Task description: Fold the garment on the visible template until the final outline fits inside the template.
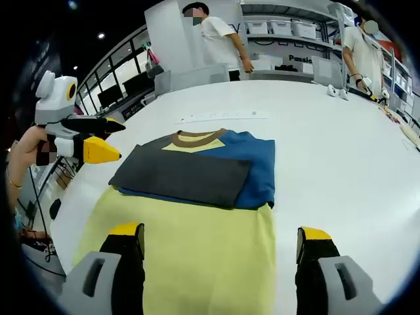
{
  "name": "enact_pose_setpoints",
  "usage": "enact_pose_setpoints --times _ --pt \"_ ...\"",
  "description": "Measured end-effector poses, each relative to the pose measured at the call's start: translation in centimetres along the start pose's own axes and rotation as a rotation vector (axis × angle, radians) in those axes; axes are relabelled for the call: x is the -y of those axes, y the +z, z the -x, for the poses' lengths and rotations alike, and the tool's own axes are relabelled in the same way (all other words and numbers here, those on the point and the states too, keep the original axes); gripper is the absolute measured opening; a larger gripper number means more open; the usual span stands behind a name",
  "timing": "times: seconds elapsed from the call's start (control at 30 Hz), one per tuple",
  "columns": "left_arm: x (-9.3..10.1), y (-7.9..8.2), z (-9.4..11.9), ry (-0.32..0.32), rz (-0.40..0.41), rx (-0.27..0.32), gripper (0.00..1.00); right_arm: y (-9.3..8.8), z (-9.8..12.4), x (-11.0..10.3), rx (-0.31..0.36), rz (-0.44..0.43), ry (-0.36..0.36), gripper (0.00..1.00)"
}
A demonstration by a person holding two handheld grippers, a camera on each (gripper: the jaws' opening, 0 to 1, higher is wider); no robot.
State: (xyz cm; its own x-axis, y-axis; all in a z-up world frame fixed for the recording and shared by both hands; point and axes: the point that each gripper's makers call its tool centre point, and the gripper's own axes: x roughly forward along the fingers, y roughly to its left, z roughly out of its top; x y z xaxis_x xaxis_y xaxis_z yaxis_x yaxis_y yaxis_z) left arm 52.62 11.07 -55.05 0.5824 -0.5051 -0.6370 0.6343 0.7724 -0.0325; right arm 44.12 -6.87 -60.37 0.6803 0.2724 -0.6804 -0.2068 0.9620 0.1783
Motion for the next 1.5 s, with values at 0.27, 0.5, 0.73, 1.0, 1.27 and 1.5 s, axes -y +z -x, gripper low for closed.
enact_pose_setpoints --times 0.27,0.5,0.73,1.0,1.27,1.5 --pt "-0.3 -3.2 0.9 0.005 0.042 -0.037 0.85 -0.6 -0.3 0.2 -0.019 0.002 -0.002 0.92" --pt "-1.7 -6.2 1.8 0.071 0.108 -0.036 0.77 -0.8 -0.6 0.0 -0.012 0.015 0.021 0.93" --pt "-3.9 -8.6 2.6 0.132 0.090 -0.051 0.73 -1.5 -0.9 0.5 -0.020 0.032 0.018 0.94" --pt "-5.5 -10.6 2.9 0.156 0.120 -0.061 0.59 -2.2 -1.2 0.5 -0.013 0.053 0.030 0.90" --pt "-6.5 -12.3 2.9 0.180 0.171 -0.071 0.33 -2.8 -1.5 0.6 -0.011 0.063 0.031 0.83" --pt "-6.6 -12.9 2.3 0.186 0.182 -0.084 0.16 -2.5 -1.4 1.7 0.028 0.063 -0.016 0.64"
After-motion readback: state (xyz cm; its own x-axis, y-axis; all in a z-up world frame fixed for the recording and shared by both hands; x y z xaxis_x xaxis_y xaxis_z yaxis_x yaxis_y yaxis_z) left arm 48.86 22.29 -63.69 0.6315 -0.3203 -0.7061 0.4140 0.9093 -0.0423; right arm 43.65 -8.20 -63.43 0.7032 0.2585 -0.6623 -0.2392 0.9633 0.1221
